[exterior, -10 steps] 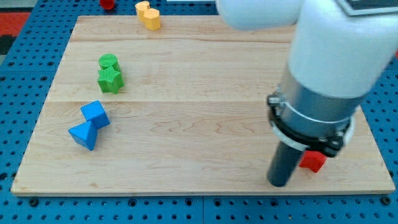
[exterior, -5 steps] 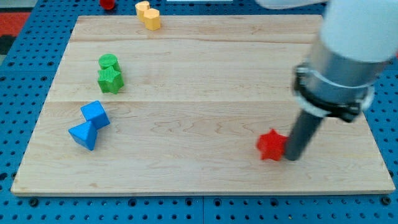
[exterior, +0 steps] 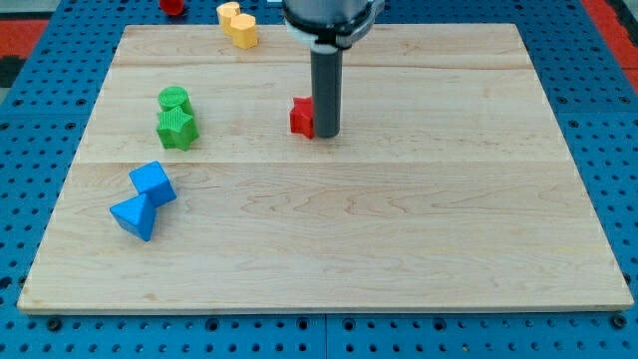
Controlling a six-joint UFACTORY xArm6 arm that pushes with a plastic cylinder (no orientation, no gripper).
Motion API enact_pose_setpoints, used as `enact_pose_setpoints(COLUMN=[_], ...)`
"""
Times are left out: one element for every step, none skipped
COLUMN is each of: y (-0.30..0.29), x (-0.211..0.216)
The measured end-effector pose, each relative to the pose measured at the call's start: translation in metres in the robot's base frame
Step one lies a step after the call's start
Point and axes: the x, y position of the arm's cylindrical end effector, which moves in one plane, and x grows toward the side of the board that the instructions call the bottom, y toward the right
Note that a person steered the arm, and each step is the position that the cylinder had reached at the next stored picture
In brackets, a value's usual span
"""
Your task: Place the red star at the top left of the board
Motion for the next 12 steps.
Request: enact_pose_setpoints(y=[-0.048, -0.121, -0.179, -0.195, -0.216, -0.267, -0.279, -0.285, -0.303, -0.299, -0.296, -0.291], x=[-0.048, -0.056, -0.042, -0.042, -0.06, -0.08, -0.102, -0.078, -0.09, -0.129, -0.146, -0.118])
